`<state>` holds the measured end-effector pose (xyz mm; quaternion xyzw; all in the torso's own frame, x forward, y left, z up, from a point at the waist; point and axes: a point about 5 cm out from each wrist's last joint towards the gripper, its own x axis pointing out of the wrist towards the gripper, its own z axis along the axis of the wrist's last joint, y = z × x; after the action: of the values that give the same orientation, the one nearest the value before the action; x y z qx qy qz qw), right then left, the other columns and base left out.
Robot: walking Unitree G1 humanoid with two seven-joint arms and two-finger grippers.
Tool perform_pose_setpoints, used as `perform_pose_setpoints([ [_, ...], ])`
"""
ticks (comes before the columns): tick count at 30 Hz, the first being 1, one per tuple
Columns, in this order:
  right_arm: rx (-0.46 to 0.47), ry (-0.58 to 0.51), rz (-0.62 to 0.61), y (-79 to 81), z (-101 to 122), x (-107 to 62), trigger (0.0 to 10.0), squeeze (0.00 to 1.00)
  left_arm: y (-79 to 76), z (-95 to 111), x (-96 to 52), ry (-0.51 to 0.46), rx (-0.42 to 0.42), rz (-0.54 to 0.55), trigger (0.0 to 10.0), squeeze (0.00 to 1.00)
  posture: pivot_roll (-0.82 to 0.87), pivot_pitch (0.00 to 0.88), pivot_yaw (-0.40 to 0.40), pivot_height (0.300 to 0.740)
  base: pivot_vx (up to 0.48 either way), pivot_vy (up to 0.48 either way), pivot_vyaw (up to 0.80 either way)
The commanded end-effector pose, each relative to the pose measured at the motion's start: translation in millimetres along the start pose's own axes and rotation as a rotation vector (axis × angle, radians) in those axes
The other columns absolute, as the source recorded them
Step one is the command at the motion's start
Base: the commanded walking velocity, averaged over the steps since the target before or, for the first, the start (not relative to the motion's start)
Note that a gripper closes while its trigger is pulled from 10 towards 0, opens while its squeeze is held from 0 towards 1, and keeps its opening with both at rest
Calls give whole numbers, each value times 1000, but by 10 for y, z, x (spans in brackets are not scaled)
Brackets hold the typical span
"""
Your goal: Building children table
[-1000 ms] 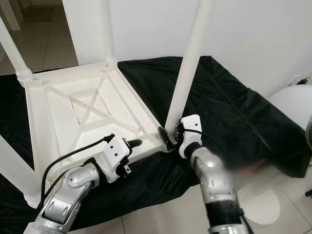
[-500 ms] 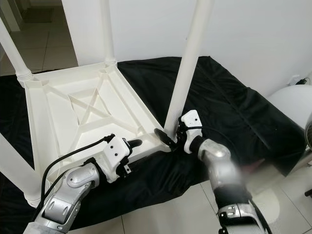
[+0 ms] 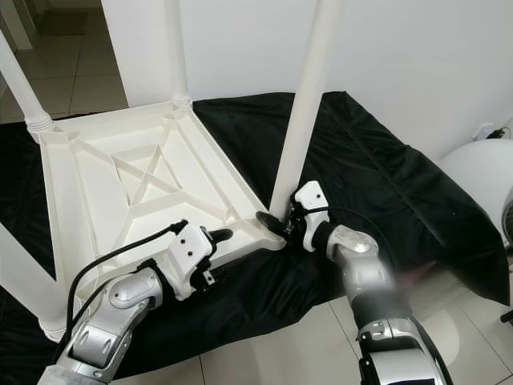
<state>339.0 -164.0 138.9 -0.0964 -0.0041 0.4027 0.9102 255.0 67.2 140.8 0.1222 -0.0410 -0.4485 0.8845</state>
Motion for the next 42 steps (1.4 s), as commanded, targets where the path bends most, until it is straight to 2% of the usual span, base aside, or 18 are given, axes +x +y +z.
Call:
perform_pose_setpoints([
  [1,-33,2,2,-30,24,-28,3569,0,15,-19,-9,12,-12,67,10000,0,1,42,-60,740,0,0,0],
  [3,-27,-6,0,-25,27,-30,3569,0,15,-19,-10,12,-12,68,10000,0,1,42,-60,740,0,0,0],
  [4,-20,-18,-11,-16,39,-29,10000,0,17,-19,-12,13,-12,68,10000,0,2,43,-61,740,0,0,0],
  [14,26,-14,-197,42,27,-10,10000,0,11,-23,-24,15,-13,64,10000,0,-3,47,-55,740,0,0,0],
  [16,43,-31,-230,125,64,16,10000,0,10,-27,-23,16,-14,59,10000,0,-8,48,-48,740,0,0,0],
  [19,48,-38,-238,153,77,23,10000,0,8,-29,-24,17,-14,58,10000,0,-8,48,-48,740,0,0,0],
  [23,131,-56,-364,408,140,123,10000,0,-5,-30,-8,16,-18,45,10000,0,-15,50,-44,740,0,0,0],
  [24,131,-56,-364,408,140,123,10000,0,-5,-30,-8,16,-18,45,10000,0,-15,50,-44,740,0,0,0],
  [27,174,-47,-506,490,128,135,10000,0,-7,-30,-8,16,-17,45,10000,0,-10,45,-51,740,0,0,0],
  [30,192,-36,-565,531,108,155,10000,0,-4,-32,-9,17,-16,48,10000,0,-10,45,-51,740,0,0,0],
  [31,217,-29,-628,552,87,156,10000,0,-9,-33,-12,17,-17,50,10000,0,-1,38,-59,740,0,0,0],
  [33,217,-29,-628,552,87,156,10000,0,-9,-33,-12,17,-17,50,10000,0,-1,38,-59,740,0,0,0],
  [34,222,-23,-688,565,80,145,10000,0,-12,-34,-14,17,-18,51,10000,0,-1,38,-59,740,0,0,0],
  [35,222,-23,-688,565,80,145,10000,0,-12,-34,-14,17,-18,51,10000,0,-1,38,-59,740,0,0,0],
  [38,255,-11,-791,611,74,120,10000,0,-26,-37,-20,17,-19,53,10000,0,10,32,-68,740,0,0,0],
  [42,271,-20,-803,687,144,138,10000,0,-29,-38,-24,18,-20,54,10000,0,12,31,-69,740,0,0,0],
])
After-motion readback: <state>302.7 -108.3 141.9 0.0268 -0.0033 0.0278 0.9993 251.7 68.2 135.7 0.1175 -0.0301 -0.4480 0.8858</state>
